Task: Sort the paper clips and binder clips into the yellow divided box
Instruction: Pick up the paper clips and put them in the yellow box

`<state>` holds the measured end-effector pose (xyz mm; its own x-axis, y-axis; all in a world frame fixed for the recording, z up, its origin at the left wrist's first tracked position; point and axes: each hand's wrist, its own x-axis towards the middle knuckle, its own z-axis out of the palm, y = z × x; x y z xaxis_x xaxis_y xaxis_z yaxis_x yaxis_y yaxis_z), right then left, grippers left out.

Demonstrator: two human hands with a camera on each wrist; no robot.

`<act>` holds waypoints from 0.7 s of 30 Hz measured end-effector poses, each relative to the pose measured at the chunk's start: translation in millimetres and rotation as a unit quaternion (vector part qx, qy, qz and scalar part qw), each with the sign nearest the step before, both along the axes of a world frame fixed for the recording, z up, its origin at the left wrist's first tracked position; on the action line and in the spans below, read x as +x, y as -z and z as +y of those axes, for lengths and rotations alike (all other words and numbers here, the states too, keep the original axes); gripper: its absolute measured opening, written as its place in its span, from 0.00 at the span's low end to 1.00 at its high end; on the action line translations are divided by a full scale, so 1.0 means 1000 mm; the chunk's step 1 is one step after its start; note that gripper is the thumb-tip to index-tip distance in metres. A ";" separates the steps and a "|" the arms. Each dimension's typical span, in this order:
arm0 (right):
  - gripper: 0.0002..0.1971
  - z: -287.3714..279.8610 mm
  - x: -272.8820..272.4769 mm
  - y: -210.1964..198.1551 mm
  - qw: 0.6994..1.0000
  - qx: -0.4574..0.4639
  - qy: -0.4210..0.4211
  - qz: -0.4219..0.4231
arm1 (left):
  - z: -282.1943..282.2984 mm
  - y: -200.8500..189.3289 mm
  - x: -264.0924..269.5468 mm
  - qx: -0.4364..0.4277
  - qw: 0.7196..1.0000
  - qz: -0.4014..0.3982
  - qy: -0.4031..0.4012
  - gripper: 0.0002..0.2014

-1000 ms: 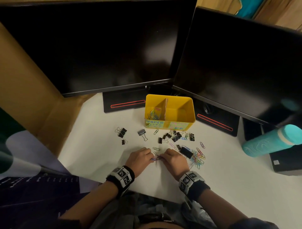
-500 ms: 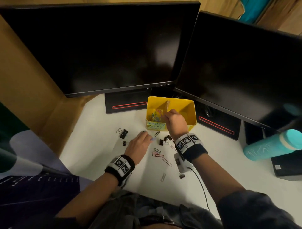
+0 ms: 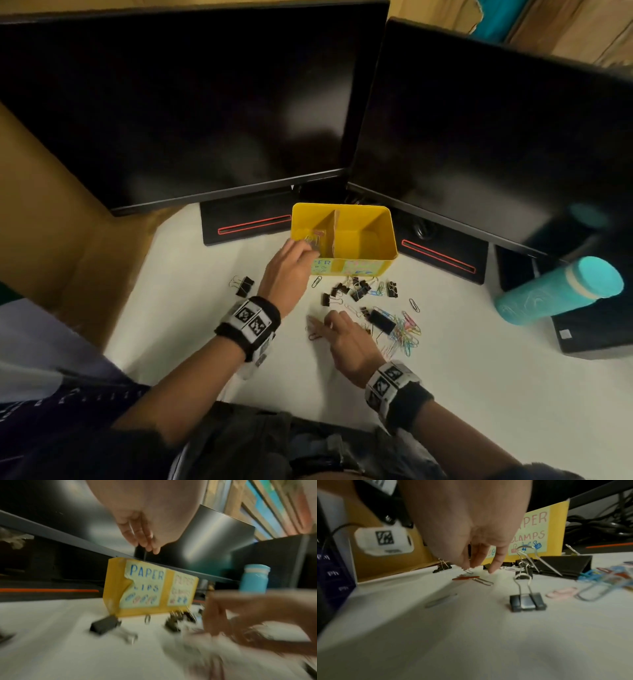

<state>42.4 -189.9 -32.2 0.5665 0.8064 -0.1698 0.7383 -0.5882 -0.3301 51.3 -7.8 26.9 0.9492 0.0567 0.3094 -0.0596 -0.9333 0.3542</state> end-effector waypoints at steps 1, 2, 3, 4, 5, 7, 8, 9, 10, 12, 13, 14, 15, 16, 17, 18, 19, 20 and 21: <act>0.36 -0.005 -0.003 -0.001 1.000 0.011 0.027 -0.004 | -0.002 0.006 -0.013 0.009 1.000 -0.005 0.010 0.13; 0.37 -0.009 -0.005 0.001 0.998 0.011 0.059 -0.009 | -0.004 0.012 -0.024 0.027 0.999 0.013 0.020 0.13; 0.37 -0.014 -0.004 0.002 0.996 0.002 0.094 -0.014 | -0.005 0.019 -0.032 0.047 0.997 0.054 0.024 0.14; 0.37 -0.019 -0.002 0.004 0.992 -0.015 0.123 -0.012 | -0.006 0.025 -0.037 0.055 0.992 0.114 0.021 0.17; 0.37 -0.023 0.000 0.005 0.989 -0.031 0.143 -0.001 | -0.006 0.031 -0.038 0.061 0.983 0.172 0.020 0.20; 0.35 -0.028 0.006 0.008 0.987 -0.043 0.155 -0.009 | -0.008 0.041 -0.033 0.083 0.965 0.249 0.020 0.26; 0.35 -0.029 0.009 0.007 0.987 -0.044 0.154 -0.020 | -0.010 0.043 -0.030 0.096 0.957 0.272 0.018 0.29; 0.35 -0.030 0.011 0.006 0.987 -0.045 0.150 -0.029 | -0.013 0.046 -0.026 0.109 0.952 0.285 0.018 0.31; 0.34 -0.031 0.012 0.006 0.989 -0.041 0.140 -0.039 | -0.015 0.047 -0.022 0.123 0.948 0.293 0.016 0.32; 0.33 -0.034 0.011 0.005 0.991 -0.036 0.108 -0.069 | -0.016 0.048 -0.018 0.141 0.942 0.303 0.014 0.32; 0.32 -0.036 0.008 0.005 0.992 -0.036 0.089 -0.088 | -0.017 0.046 -0.017 0.146 0.942 0.301 0.016 0.32; 0.31 -0.039 0.005 0.005 0.992 -0.032 0.065 -0.102 | -0.016 0.044 -0.018 0.150 0.943 0.297 0.023 0.30; 0.30 -0.044 0.002 0.006 0.993 -0.025 0.042 -0.110 | -0.016 0.042 -0.021 0.153 0.945 0.288 0.031 0.26; 0.27 -0.048 -0.002 0.008 0.993 -0.017 0.024 -0.112 | -0.016 0.040 -0.027 0.148 0.947 0.281 0.041 0.20; 0.26 -0.053 -0.005 0.009 0.994 -0.010 0.011 -0.108 | -0.014 0.042 -0.035 0.136 0.951 0.272 0.055 0.18; 0.28 -0.057 -0.007 0.009 0.996 -0.006 0.006 -0.094 | -0.011 0.046 -0.046 0.116 0.954 0.267 0.068 0.20; 0.32 -0.060 -0.008 0.010 0.997 -0.001 0.007 -0.077 | -0.009 0.049 -0.056 0.094 0.956 0.267 0.081 0.25; 0.35 -0.061 -0.008 0.012 0.998 0.004 0.009 -0.060 | -0.008 0.053 -0.064 0.067 0.957 0.269 0.084 0.29; 0.37 -0.061 -0.007 0.014 0.999 0.013 0.011 -0.049 | -0.008 0.056 -0.069 0.038 0.959 0.268 0.079 0.31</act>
<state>35.4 -251.1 -46.4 0.5967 0.7971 -0.0925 0.7551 -0.5967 -0.2715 -18.2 -15.6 -28.8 0.9679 -0.1053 -0.2282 -0.0315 -0.9517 0.3054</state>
